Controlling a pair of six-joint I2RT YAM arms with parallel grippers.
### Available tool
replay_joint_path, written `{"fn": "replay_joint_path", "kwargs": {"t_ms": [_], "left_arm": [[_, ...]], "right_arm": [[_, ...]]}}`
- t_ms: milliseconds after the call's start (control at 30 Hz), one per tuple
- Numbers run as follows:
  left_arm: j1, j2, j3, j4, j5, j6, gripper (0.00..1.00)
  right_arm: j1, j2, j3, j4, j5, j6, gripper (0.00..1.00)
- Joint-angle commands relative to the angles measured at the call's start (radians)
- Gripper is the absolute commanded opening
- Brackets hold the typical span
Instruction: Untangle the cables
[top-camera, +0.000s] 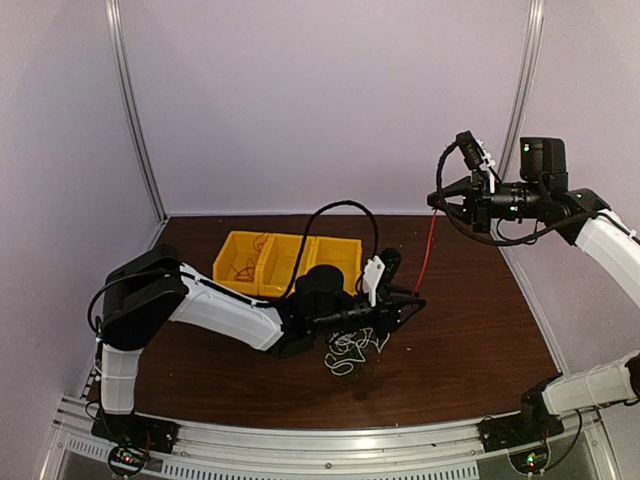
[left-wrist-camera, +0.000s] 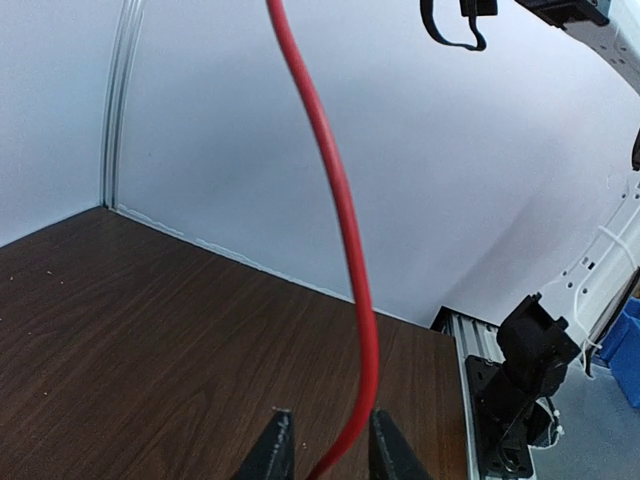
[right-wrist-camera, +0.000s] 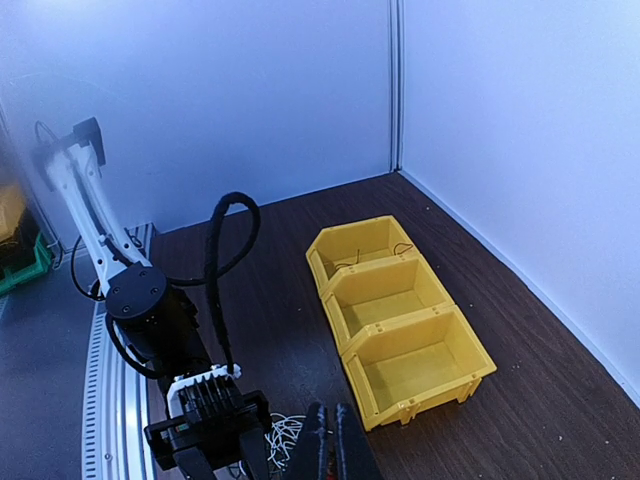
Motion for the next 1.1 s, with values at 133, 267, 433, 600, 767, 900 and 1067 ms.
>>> {"fn": "replay_joint_path", "kwargs": {"t_ms": [133,267,433,600,767,900,1067], "left_arm": [[-0.002,-0.033,-0.029,0.059,-0.027,0.006,0.1],[0.001,-0.089,-0.051,0.028,-0.041,0.014,0.0],[0.071,-0.257,-0.103,-0.092,0.098,-0.022,0.0],[0.145,-0.431,-0.104,-0.323,0.261,0.009,0.0],[0.243,-0.526,-0.032,-0.68,0.191,0.032,0.0],[0.355,-0.588,-0.024,-0.862,0.129,0.038,0.0],[0.457,-0.69,-0.111,-0.85,0.092,0.096,0.0]], "right_arm": [[0.002,-0.021,-0.009,0.027,0.006,0.006,0.0],[-0.003,-0.032,-0.085,0.044,0.085,-0.019,0.03],[-0.12,-0.019,-0.389,0.267,0.006,0.094,0.22],[-0.122,-0.029,-0.436,0.201,0.04,-0.015,0.49],[-0.129,-0.11,-0.418,0.147,0.069,-0.037,0.62],[-0.135,-0.211,-0.487,0.156,0.147,-0.07,0.67],[-0.184,-0.328,-0.626,0.244,0.181,-0.087,0.76]]}}
